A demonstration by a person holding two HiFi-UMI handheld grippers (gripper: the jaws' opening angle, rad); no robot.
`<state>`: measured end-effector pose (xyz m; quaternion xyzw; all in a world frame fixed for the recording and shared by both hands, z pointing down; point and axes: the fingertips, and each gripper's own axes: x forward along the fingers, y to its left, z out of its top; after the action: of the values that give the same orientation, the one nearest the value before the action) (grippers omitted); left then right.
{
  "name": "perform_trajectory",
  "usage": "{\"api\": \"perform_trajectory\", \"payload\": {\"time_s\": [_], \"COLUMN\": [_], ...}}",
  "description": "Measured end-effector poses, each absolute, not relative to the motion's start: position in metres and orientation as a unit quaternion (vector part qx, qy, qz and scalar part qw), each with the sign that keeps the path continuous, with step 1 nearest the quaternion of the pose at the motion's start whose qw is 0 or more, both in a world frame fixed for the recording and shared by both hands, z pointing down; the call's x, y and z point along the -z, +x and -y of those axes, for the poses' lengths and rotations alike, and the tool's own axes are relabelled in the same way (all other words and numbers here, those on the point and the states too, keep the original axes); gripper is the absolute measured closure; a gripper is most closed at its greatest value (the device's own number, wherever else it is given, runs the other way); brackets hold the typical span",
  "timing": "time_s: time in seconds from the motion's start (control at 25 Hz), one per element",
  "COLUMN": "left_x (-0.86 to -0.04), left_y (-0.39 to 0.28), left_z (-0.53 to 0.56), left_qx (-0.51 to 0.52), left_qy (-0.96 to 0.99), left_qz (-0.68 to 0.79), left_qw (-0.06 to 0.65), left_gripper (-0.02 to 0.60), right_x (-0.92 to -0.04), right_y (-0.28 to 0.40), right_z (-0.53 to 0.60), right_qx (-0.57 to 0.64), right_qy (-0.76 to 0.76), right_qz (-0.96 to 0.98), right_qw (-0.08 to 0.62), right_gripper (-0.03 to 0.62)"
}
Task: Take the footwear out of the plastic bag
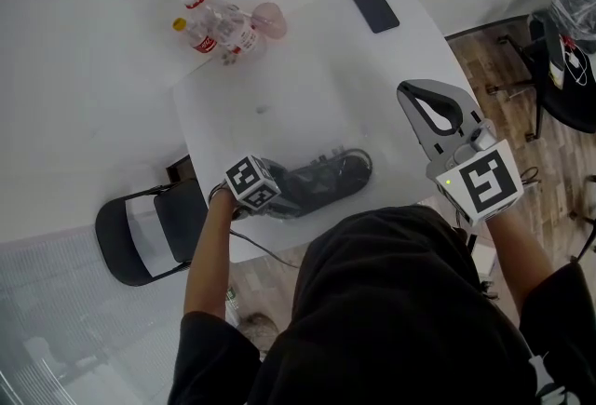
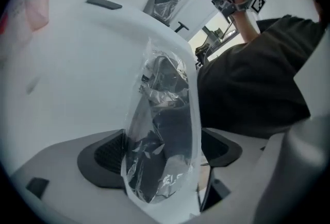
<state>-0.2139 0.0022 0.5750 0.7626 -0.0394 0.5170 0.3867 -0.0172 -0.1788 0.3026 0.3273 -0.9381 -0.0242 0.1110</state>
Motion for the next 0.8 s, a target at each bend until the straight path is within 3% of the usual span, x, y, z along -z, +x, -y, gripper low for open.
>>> {"api": "perform_trajectory", "payload": {"time_s": [0.44, 0.64, 0.72, 0.8], "left_x": [-0.558, -0.523, -0.510, -0.524], "left_y": [-0.181, -0.174, -0.171, -0.166], "left_z": [-0.053, -0.043, -0.039, -0.049], "left_qx": [-0.381, -0.255, -0.221, -0.267], "left_qy": [0.751, 0.742, 0.736, 0.745], "left_qz": [-0.037, -0.072, -0.086, -0.087], "left_qw": [0.538, 0.616, 0.634, 0.605], "left_gripper": [0.137, 0.145, 0.273, 0.304], "right_x": [-0.316, -0.317, -0.316, -0.316], "right_y": [-0.028, -0.033, -0.034, -0.033], "right_z": [0.192, 0.192, 0.192, 0.190], "right_qx": [0.018, 0.026, 0.032, 0.034], "right_qy": [0.312, 0.303, 0.301, 0.301], "right_qz": [0.941, 0.944, 0.944, 0.944], "right_qw": [0.128, 0.131, 0.132, 0.129], "right_gripper": [0.574, 0.574, 0.574, 0.574]}}
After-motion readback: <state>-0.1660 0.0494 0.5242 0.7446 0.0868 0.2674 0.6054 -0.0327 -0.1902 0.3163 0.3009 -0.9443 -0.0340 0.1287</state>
